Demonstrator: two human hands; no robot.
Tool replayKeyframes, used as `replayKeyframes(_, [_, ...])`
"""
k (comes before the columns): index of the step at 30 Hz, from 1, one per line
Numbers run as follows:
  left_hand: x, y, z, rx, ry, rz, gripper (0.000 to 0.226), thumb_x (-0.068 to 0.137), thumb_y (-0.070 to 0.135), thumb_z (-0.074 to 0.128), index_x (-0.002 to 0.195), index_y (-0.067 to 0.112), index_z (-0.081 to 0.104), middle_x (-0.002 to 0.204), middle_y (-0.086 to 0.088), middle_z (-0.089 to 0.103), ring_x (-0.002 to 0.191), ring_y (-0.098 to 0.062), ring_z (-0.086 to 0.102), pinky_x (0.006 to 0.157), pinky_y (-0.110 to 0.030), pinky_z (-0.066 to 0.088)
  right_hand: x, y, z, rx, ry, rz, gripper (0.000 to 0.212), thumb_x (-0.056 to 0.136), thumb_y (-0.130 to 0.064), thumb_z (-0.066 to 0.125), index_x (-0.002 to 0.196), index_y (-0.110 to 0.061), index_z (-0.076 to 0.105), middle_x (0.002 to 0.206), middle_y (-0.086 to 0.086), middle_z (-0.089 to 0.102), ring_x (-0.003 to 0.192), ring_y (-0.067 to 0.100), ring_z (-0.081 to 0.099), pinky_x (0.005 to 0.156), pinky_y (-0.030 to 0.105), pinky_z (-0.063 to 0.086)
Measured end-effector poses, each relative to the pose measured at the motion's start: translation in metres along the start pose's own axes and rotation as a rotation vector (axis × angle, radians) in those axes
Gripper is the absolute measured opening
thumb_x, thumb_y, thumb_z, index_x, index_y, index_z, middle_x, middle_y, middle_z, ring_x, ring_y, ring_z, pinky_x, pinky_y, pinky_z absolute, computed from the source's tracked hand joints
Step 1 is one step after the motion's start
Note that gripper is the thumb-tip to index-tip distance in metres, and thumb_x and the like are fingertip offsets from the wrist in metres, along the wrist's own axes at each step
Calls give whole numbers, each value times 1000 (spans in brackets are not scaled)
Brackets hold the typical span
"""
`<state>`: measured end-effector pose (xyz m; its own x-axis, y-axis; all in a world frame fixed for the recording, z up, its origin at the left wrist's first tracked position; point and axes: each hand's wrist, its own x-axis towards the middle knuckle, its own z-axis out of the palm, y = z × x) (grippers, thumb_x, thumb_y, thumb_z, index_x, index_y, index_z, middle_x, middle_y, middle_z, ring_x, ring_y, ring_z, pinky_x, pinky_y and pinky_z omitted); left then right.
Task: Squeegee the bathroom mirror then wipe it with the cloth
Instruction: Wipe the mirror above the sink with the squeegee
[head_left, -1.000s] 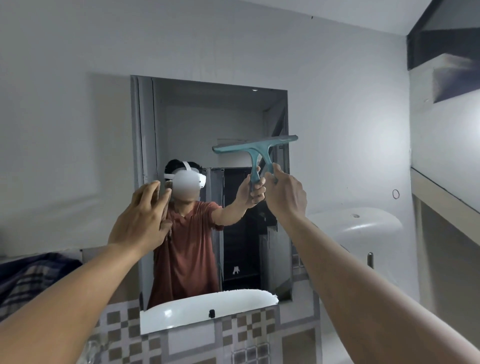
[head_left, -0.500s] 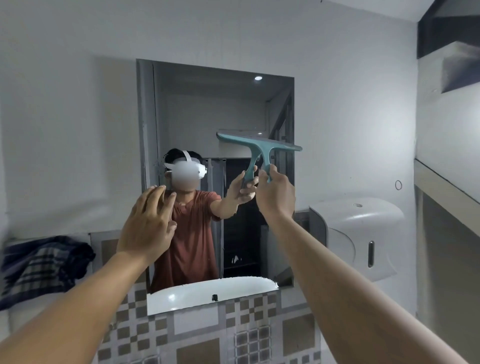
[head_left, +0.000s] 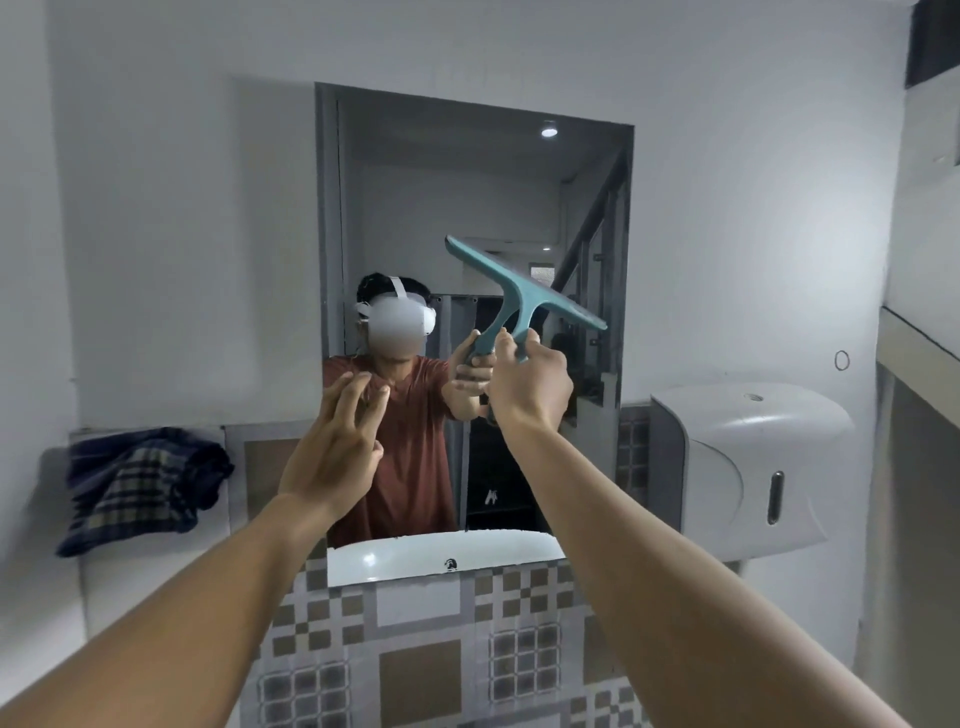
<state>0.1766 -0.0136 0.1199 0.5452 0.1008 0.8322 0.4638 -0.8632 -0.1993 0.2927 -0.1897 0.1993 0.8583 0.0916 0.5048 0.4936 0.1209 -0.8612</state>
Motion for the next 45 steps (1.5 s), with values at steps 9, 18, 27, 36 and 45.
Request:
replayKeyframes(9, [-3, -4, 5, 16, -30, -30, 78, 75, 14, 84, 143, 2, 49, 144, -22, 45, 140, -37, 37, 101, -46, 53, -31, -9, 30, 77, -128, 2, 49, 99, -42, 59, 145, -29, 52, 85, 0, 73, 33, 5, 55, 40, 18, 46])
replayKeyframes(18, [-5, -4, 5, 33, -26, -22, 77, 79, 20, 82, 146, 2, 46, 146, -20, 44, 142, -35, 37, 109, -41, 46, -42, 3, 48, 17, -99, -132, 31, 97, -42, 61, 126, -38, 51, 80, -2, 70, 68, 22, 70, 64, 46, 63])
replayKeyframes(27, [-19, -5, 13, 82, -20, -27, 71, 81, 26, 80, 142, 3, 52, 141, -17, 50, 137, -31, 43, 108, -37, 47, -47, 6, 47, -245, -138, -361, 35, 98, -43, 60, 127, -25, 65, 89, -3, 72, 89, 22, 69, 72, 43, 60])
replayKeyframes(36, [-23, -9, 15, 75, -43, -2, 68, 83, 20, 78, 142, 1, 51, 142, -18, 50, 140, -33, 41, 110, -42, 47, -20, 3, 16, -478, -192, -473, 47, 97, -48, 56, 142, -34, 55, 115, 0, 72, 98, 27, 68, 80, 43, 58])
replayKeyframes(45, [-24, -12, 15, 67, -45, 20, 70, 87, 24, 74, 146, 2, 46, 146, -17, 46, 143, -30, 37, 112, -41, 45, 10, 12, -24, -729, -267, -670, 47, 102, -43, 50, 148, -34, 46, 112, 1, 65, 95, 29, 67, 73, 39, 54])
